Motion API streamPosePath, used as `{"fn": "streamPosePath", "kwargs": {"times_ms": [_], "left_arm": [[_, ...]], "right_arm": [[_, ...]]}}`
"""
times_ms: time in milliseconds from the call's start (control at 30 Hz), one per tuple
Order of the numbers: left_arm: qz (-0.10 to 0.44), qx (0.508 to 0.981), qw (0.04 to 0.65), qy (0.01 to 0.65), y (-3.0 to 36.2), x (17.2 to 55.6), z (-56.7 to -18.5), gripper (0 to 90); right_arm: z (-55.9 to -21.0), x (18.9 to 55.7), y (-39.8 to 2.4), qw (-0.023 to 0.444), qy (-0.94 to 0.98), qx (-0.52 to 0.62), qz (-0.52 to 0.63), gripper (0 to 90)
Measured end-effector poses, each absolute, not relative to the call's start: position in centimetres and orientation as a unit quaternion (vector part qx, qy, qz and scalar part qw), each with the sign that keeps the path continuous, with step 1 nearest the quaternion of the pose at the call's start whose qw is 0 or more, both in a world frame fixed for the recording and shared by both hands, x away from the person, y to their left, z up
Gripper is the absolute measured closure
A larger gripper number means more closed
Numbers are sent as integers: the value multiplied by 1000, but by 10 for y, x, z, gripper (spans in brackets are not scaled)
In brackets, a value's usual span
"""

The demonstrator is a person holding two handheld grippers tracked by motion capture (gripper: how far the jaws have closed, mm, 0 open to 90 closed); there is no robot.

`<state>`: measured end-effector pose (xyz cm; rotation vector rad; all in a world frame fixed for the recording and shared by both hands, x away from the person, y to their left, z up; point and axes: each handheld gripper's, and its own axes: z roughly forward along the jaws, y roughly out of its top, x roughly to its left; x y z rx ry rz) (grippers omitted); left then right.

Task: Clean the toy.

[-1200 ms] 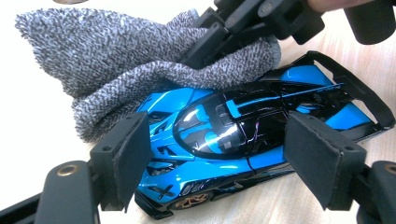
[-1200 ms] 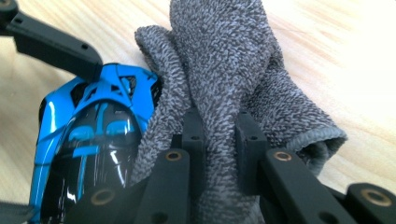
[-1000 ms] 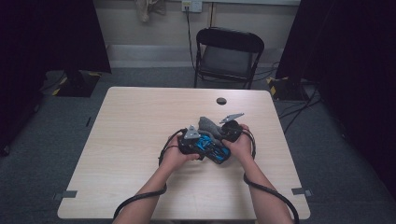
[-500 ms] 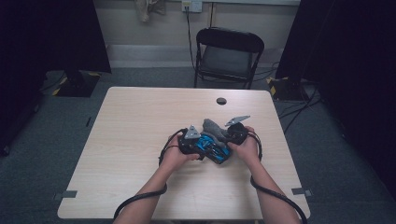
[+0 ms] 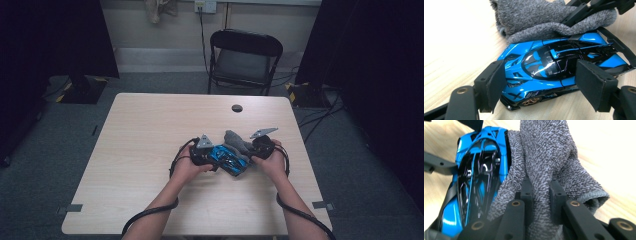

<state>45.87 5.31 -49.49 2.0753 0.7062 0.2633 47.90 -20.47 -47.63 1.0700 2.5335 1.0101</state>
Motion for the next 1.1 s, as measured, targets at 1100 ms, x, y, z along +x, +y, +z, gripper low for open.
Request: {"fn": "streamPosePath", "kwargs": {"times_ms": [1100], "left_arm": [[99,845,441,287,52,462,-493,217]], "right_arm": [[-467,421,-282,111,840,399,351,776]]}}
